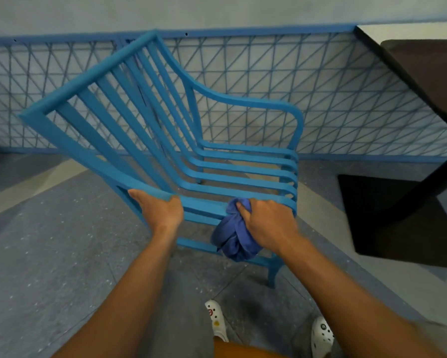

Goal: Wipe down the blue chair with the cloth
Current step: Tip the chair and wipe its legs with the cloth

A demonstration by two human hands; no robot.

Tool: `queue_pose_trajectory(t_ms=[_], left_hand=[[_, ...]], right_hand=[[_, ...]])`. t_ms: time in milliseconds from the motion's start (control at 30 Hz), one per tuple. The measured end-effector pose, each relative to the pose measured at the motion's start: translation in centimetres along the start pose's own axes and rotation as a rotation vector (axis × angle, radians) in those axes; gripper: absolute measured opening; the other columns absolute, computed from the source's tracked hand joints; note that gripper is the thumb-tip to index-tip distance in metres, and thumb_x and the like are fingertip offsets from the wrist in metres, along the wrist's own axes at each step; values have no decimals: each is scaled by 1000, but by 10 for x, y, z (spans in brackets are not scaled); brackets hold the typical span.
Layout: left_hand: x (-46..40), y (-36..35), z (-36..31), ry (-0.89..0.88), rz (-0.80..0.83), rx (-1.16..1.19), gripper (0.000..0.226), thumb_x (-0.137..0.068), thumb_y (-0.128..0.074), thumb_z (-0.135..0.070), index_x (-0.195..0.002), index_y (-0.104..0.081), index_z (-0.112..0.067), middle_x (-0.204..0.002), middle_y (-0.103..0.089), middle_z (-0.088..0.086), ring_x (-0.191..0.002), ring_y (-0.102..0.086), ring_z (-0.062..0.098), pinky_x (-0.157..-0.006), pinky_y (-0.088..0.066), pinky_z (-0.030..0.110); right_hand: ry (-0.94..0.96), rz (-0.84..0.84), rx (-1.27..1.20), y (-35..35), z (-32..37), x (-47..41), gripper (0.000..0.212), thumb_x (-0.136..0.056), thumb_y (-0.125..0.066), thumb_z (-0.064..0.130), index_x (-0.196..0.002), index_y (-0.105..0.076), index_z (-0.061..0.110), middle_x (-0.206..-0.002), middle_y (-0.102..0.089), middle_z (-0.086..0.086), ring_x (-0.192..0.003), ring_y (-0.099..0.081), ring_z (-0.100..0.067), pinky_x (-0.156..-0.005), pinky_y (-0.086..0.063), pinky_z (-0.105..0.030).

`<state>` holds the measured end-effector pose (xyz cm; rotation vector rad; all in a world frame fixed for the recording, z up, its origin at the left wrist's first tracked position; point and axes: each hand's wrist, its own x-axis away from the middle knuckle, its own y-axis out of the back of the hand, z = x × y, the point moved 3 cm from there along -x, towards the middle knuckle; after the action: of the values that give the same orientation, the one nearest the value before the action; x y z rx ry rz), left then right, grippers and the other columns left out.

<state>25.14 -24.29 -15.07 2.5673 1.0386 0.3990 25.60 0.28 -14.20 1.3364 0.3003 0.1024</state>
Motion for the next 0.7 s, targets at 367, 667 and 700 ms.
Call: queue_pose_trajectory(t_ms=[367,667,700], left_hand=[[-50,-43,-39,-79,187,-117,100,-95,-64,-15,-161,11,-22,-130,-63,5,-101,-65,25,-87,-58,43],[-62,-61,-55,-146,226,-167,70,-101,-59,-20,-158,-19,-14,-133,-62,8,-113,-64,28,-96,-56,48],[-46,-65,-50,-164,233,-120,69,-99,-62,-21,-156,-23,-15,-133,-63,7,-112,-65,27,-96,-56,47]], right_hand=[[-84,56,-46,-1,3,-25,53,-107,-28,55,-100,-65,18,-91,-71,-7,-83,-66,-31,-59,-34,-34],[-107,111,-116,-6,26,-51,53,-107,-30,55,-99,-67,18,-96,-73,-7,-88,-67,-30,-64,-36,-34],[-102,125,-144,-6,25,-50,52,-107,-31,54,-99,-67,18,-95,-72,-7,-88,-66,-30,-64,-37,-34]])
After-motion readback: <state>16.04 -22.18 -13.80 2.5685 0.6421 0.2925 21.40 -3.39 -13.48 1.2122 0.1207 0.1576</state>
